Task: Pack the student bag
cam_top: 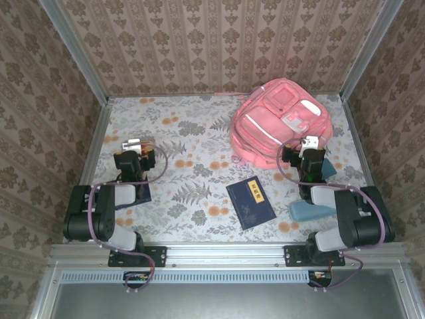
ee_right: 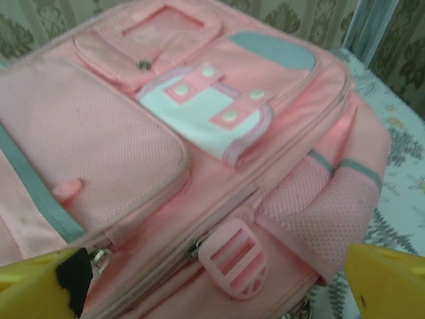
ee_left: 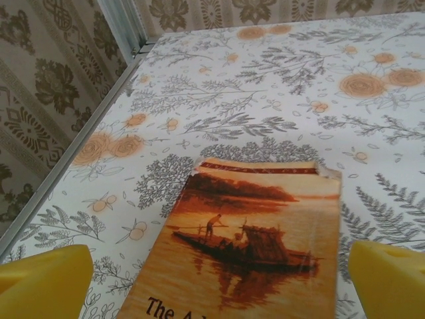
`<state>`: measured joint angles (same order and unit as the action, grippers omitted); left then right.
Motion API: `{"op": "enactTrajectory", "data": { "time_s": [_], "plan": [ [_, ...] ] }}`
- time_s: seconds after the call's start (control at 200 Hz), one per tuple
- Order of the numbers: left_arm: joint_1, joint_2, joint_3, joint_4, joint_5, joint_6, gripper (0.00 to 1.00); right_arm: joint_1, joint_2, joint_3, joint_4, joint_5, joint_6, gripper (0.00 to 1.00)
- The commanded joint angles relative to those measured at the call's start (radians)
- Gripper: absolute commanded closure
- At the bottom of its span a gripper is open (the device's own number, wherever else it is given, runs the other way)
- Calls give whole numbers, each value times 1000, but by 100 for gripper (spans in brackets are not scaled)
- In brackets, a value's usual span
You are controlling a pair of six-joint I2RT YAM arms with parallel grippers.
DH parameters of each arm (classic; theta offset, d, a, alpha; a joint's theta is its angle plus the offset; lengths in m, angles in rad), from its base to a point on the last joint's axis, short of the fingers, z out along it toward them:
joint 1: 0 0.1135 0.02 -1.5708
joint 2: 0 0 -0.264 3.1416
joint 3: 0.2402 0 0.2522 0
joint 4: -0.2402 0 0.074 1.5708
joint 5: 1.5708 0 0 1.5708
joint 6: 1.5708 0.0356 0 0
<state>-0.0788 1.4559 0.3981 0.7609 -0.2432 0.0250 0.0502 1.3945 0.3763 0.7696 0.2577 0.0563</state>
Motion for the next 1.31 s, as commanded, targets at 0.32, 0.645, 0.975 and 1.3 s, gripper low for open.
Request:
{"op": "enactTrajectory", "data": {
  "time_s": [0.32, 0.645, 0.975, 1.3],
  "plan": [
    [-116, -206, 479, -833, 127, -360, 0, 4, -195, 429, -974, -65, 328, 0],
    [-364, 121, 805, -1008, 252, -558, 0, 2, -40, 607, -1155, -322, 477, 0],
    [-495, 526, 1141, -982, 515, -792, 0, -1, 95, 634, -1138, -368, 538, 1],
    [-515, 779, 1390, -1054, 596, -857, 20, 0, 192, 642, -1112, -419, 560, 1]
  ]
}}
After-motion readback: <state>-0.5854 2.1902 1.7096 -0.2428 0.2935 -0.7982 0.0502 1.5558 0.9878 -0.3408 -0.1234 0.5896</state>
